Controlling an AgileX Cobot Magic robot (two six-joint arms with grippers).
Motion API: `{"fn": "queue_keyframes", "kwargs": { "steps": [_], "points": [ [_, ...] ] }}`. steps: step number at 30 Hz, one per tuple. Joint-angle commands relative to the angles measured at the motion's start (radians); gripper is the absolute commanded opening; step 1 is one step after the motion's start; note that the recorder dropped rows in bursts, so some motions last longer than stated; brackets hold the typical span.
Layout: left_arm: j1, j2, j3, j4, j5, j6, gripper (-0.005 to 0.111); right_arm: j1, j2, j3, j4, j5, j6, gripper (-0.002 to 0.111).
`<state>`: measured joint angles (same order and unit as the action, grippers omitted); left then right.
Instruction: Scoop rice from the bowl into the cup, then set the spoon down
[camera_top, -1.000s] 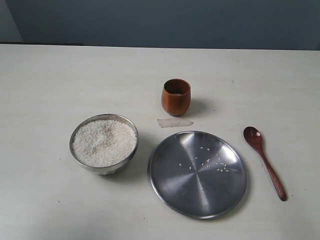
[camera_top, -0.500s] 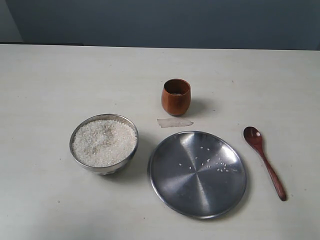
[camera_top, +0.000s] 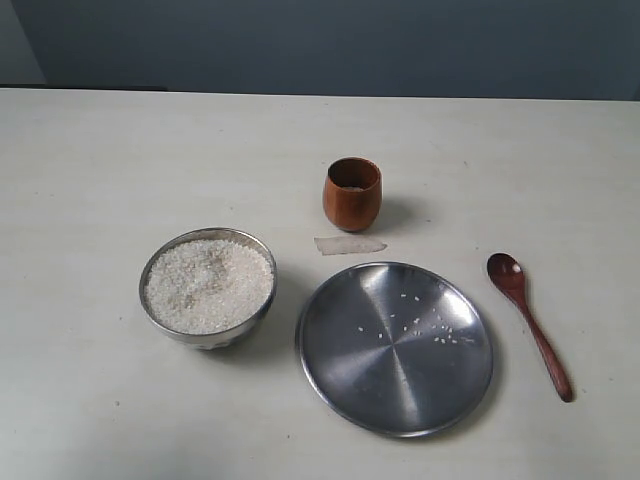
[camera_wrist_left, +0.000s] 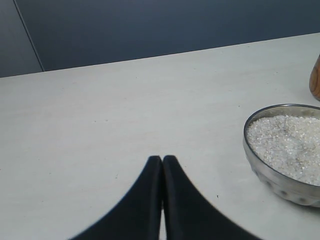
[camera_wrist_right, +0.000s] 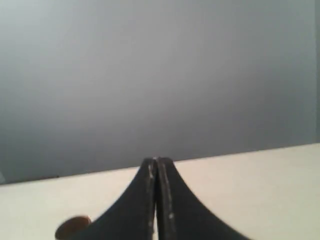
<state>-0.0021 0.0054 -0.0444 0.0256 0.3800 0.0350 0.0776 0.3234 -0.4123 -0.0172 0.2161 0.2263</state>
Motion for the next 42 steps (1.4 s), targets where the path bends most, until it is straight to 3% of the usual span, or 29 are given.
{"fn": "queue_keyframes", "kwargs": {
  "steps": [1,6,18,29,38,42],
  "points": [
    [-0.002,-0.005,0.005,0.003,-0.010,-0.001,0.001,0.089,0.180,-0.092,-0.097,0.123,-0.026,0.000],
    [-0.002,-0.005,0.005,0.003,-0.010,-0.001,0.001,0.155,0.389,-0.161,-0.164,0.203,-0.051,0.000],
    [-0.002,-0.005,0.005,0.003,-0.010,-0.001,0.001,0.155,0.829,-0.163,-0.158,0.278,-0.052,0.000],
    [-0.002,-0.005,0.005,0.049,-0.089,-0.001,0.001,0.155,0.979,-0.163,-0.061,0.409,-0.139,0.000],
    [-0.002,-0.005,0.005,-0.315,-0.282,-0.035,0.001,0.155,1.099,-0.161,0.017,0.364,-0.156,0.000],
    [-0.002,-0.005,0.005,-0.440,-0.298,-0.058,0.001,0.155,1.129,-0.143,0.030,0.303,-0.150,0.000]
  ]
}}
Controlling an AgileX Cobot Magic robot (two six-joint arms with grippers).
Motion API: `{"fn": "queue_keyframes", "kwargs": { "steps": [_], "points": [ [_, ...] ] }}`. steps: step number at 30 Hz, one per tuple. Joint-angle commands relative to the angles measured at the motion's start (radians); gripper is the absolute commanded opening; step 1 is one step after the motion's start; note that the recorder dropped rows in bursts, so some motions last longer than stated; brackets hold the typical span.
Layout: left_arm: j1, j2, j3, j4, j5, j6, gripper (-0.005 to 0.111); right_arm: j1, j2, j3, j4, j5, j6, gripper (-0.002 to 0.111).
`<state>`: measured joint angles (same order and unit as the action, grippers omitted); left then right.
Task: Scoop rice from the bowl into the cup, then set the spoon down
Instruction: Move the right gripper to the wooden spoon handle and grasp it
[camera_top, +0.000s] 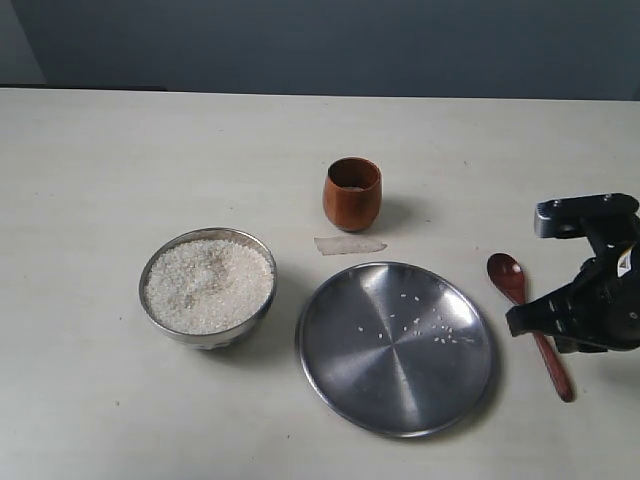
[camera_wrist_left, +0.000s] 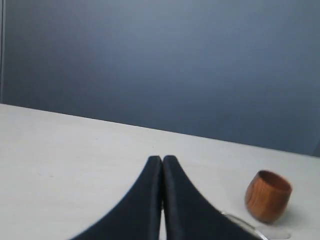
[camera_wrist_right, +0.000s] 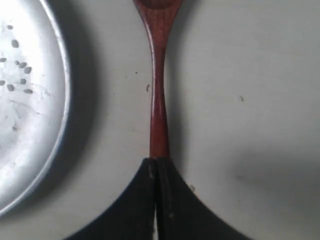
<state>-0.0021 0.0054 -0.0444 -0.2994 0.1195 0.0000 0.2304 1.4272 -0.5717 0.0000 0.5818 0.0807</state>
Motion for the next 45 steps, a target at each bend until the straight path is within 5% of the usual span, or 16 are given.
{"fn": "queue_keyframes", "kwargs": {
  "steps": [1,6,14,20,33,45],
  "points": [
    [-0.002,-0.005,0.005,-0.115,-0.033,-0.023,0.001,0.002,0.027,0.029,0.013,-0.086,0.002,0.000],
    [-0.002,-0.005,0.005,-0.115,-0.007,-0.023,0.001,0.002,0.028,0.100,0.013,-0.194,0.055,0.002],
    [-0.002,-0.005,0.005,-0.115,-0.001,-0.019,0.001,0.004,0.028,0.129,0.035,-0.205,0.055,0.035],
    [-0.002,-0.005,0.005,-0.115,0.003,-0.020,0.001,0.004,0.030,0.152,0.028,-0.276,0.055,0.035],
    [-0.002,-0.005,0.005,-0.110,0.003,-0.020,0.001,0.050,0.030,0.418,0.097,-0.779,0.043,0.035],
    [-0.002,-0.005,0.005,-0.108,0.007,-0.020,0.001,0.050,0.015,0.428,0.186,-0.841,-0.055,0.031]
  ]
}}
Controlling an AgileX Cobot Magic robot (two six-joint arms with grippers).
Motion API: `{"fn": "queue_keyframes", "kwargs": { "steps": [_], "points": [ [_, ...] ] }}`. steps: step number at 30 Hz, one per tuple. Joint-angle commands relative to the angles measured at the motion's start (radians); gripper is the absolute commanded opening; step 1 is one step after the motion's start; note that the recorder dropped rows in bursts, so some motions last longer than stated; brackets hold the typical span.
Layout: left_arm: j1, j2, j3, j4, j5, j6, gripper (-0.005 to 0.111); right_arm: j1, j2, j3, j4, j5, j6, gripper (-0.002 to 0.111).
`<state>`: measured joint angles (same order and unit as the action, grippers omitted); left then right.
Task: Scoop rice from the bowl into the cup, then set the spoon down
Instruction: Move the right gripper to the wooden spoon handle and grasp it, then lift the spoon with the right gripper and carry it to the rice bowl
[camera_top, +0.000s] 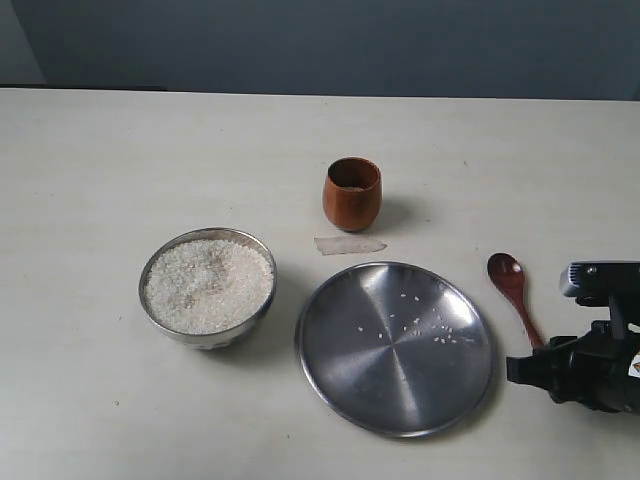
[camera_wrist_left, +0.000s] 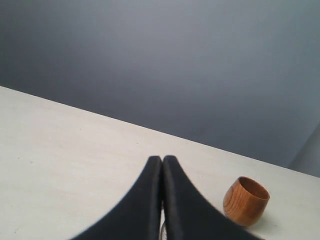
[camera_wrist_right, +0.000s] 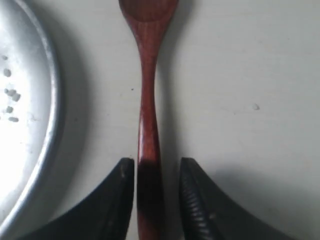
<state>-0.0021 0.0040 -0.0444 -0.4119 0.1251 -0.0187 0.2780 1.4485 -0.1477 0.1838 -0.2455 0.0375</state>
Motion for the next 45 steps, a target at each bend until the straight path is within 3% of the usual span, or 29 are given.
{"fn": "queue_keyframes", "kwargs": {
  "steps": [1,13,15,18,29,33,35,38,41,45],
  "points": [
    [-0.002,-0.004,0.005,0.005,0.002,-0.001,0.001,0.002,-0.007,0.004,0.002,-0.012,-0.011,0.031],
    [-0.002,-0.004,0.005,0.005,0.002,-0.001,0.001,0.002,0.058,-0.016,0.000,0.034,-0.037,0.031],
    [-0.002,-0.004,0.005,0.005,0.002,-0.001,0.001,0.002,0.077,-0.025,0.000,0.051,-0.045,0.024],
    [-0.002,-0.004,0.005,0.005,0.002,-0.001,0.001,0.002,0.103,-0.036,0.000,0.072,-0.055,-0.001],
    [-0.002,-0.004,0.005,0.005,0.002,-0.001,0.001,0.002,-0.042,-0.134,0.005,0.246,-0.057,0.000],
    [-0.002,-0.004,0.005,0.005,0.002,-0.001,0.001,0.002,-0.191,-0.239,-0.013,0.415,-0.070,-0.001],
    [-0.002,-0.004,0.005,0.005,0.002,-0.001,0.001,0.002,-0.248,-0.354,-0.086,0.596,-0.072,-0.001],
    [-0.002,-0.004,0.005,0.005,0.002,-0.001,0.001,0.004,-0.249,-0.534,-0.077,0.833,-0.225,-0.001],
    [-0.002,-0.004,0.005,0.005,0.002,-0.001,0.001,0.024,-0.223,-0.635,-0.044,0.914,-0.296,-0.001],
    [-0.002,-0.004,0.005,0.005,0.002,-0.001,0.001,0.144,-0.145,-0.734,-0.044,0.971,-0.352,-0.001]
  ]
}}
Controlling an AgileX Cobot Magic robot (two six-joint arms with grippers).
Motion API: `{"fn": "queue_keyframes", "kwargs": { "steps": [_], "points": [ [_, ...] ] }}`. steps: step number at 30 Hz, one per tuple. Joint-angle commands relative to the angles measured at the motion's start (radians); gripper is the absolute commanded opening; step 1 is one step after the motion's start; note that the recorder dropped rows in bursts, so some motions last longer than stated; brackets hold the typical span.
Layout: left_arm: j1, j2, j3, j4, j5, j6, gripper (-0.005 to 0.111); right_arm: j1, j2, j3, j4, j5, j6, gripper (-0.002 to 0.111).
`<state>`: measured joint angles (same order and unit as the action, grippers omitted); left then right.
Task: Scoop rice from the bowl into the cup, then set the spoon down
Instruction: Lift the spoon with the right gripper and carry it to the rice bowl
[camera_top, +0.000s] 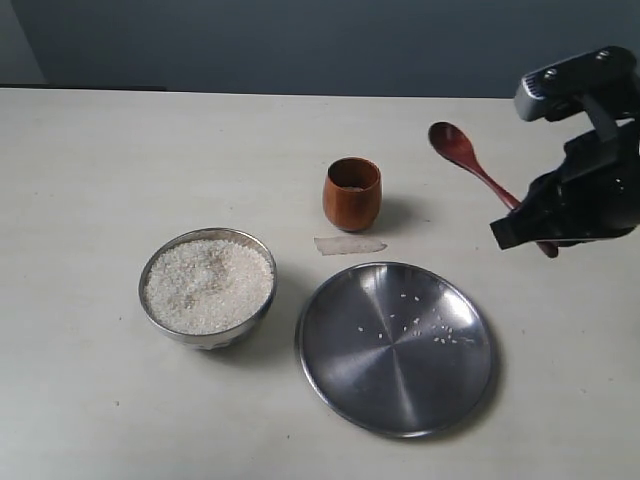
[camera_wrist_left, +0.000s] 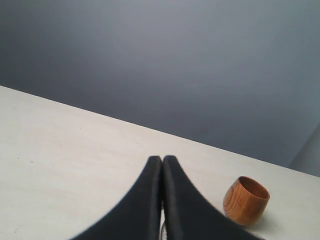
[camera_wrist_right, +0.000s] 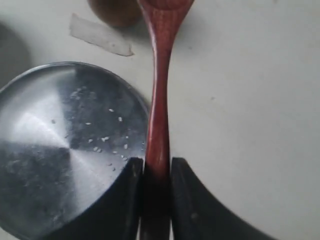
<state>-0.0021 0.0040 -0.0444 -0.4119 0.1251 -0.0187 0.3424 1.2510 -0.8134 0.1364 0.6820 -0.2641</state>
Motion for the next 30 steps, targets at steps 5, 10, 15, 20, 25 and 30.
{"fn": "queue_keyframes", "kwargs": {
  "steps": [5,10,15,20,25,30],
  "points": [
    [-0.002,-0.004,0.005,0.005,0.002,-0.001,0.001,0.245,0.193,-0.192,-0.073,0.093,-0.046,-0.001],
    [-0.002,-0.004,0.005,0.005,0.002,-0.001,0.001,0.371,0.298,-0.315,-0.322,0.206,0.087,-0.001],
    [-0.002,-0.004,0.005,0.005,0.002,-0.001,0.001,0.464,0.384,-0.427,-0.504,0.317,0.151,-0.001],
    [-0.002,-0.004,0.005,0.005,0.002,-0.001,0.001,0.537,0.458,-0.511,-0.577,0.374,0.154,-0.001],
    [-0.002,-0.004,0.005,0.005,0.002,-0.001,0.001,0.621,0.543,-0.578,-0.704,0.470,0.156,-0.001],
    [-0.002,-0.004,0.005,0.005,0.002,-0.001,0.001,0.688,0.608,-0.609,-0.811,0.537,0.156,-0.001]
  ]
}}
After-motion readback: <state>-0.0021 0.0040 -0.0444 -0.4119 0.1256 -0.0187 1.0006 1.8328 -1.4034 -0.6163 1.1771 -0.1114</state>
